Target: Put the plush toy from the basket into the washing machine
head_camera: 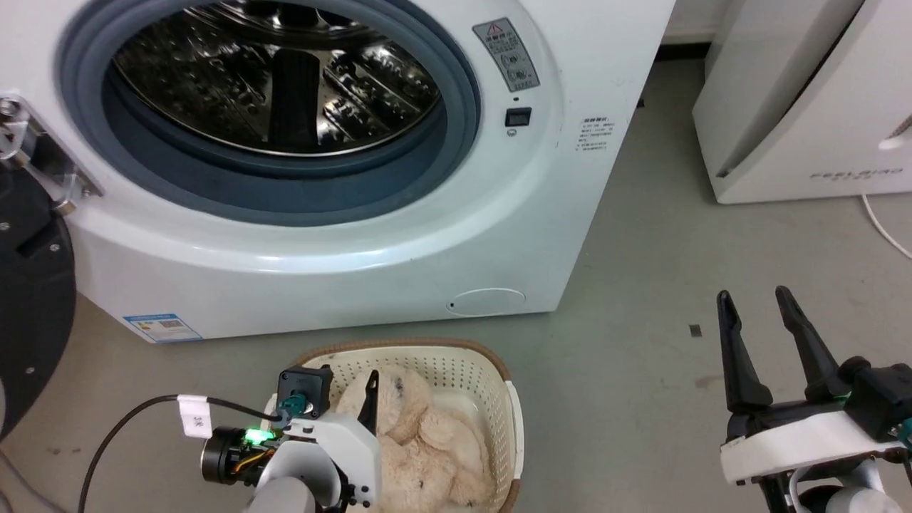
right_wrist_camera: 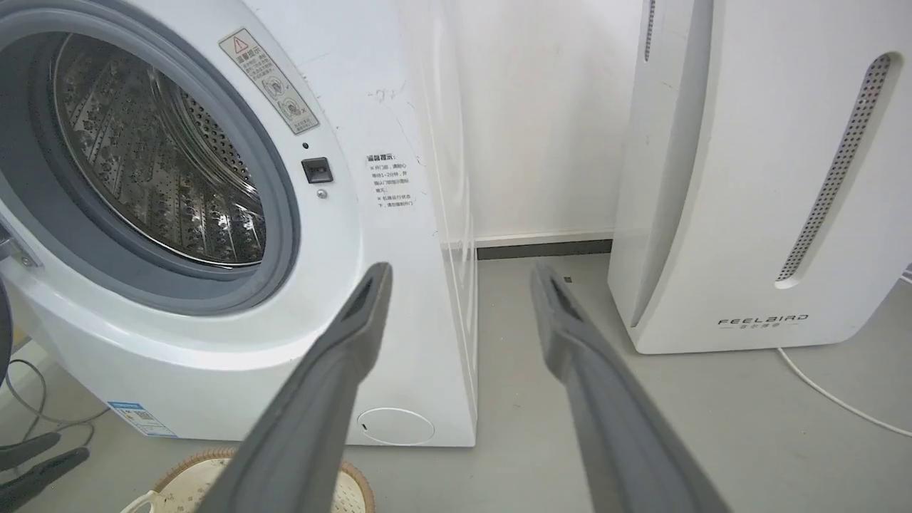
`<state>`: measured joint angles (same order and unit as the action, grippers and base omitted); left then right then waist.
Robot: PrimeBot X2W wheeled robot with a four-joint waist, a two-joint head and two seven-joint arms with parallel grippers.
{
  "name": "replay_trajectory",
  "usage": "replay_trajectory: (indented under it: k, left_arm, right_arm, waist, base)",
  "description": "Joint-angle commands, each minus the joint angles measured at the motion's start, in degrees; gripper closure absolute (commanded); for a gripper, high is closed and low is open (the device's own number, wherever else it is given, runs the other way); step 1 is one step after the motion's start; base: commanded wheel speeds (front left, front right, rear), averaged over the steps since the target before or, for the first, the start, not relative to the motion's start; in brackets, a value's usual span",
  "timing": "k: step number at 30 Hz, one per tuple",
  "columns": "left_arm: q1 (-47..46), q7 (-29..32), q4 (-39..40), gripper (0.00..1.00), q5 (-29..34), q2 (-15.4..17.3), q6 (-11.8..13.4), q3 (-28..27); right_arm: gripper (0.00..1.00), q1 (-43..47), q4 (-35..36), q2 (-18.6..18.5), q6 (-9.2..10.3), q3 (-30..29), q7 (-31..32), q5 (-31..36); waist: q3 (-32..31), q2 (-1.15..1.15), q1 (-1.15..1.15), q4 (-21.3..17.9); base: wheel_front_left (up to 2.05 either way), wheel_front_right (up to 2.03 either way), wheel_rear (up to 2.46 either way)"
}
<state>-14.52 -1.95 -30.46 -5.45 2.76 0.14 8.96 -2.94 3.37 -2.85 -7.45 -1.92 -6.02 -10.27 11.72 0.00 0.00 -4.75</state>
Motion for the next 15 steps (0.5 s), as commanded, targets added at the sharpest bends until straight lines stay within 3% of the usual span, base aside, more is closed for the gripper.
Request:
replay_trajectory:
  k: [1,15]
  left_arm:
    - [-1.5,0.3,-1.5,0.00,-0.5,0.2,-0.3,0.6]
    - [-7.6,3.3,-9.9,0.00,-1.7,1.9,-0.4,4.2]
  right_arm:
    - [0.00,-1.2,0.5,0.0,-0.01,-0.1,-0.5,-0.9]
    - [0.00,-4.4,2.1,0.0,-0.02,-0.9,-2.2,-4.2]
  waist:
    - [1.0,0.00,0.00,-0.5]
    - [9.0,0.00,0.00,-2.7]
  base:
    - [0.00,0.00,0.00]
    - [0.00,0.00,0.00]
